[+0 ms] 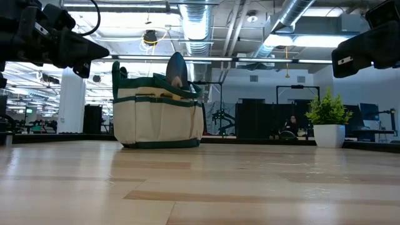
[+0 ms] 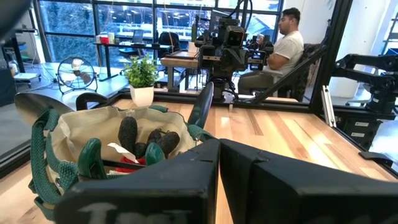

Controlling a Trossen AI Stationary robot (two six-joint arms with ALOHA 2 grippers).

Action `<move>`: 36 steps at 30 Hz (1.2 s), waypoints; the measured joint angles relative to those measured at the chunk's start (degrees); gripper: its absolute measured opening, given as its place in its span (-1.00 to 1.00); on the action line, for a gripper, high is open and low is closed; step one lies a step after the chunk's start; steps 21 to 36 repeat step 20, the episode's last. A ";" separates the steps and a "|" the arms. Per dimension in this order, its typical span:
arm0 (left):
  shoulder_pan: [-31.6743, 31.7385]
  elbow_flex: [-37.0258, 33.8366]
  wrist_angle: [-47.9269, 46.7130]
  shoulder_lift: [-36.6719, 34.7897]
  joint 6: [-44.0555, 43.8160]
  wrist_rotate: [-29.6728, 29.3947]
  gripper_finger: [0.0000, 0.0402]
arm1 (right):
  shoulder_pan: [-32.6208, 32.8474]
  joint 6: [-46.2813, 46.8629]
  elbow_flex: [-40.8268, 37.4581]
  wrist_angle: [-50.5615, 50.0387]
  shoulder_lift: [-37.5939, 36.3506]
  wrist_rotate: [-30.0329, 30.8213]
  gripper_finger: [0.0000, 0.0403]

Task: Pick & Place Garden tools in Gardening bag
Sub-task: Return to Home Position

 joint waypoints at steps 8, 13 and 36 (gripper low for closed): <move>-0.01 0.00 0.30 0.00 0.01 0.00 -0.99 | 0.00 0.00 0.00 0.00 0.00 0.00 -1.00; 0.00 0.00 0.32 0.00 0.00 0.00 -0.99 | -0.02 0.00 0.00 0.00 0.00 0.00 -1.00; 0.00 0.00 0.54 0.00 0.01 0.01 -0.99 | 0.00 0.00 0.00 0.00 0.00 0.00 -1.00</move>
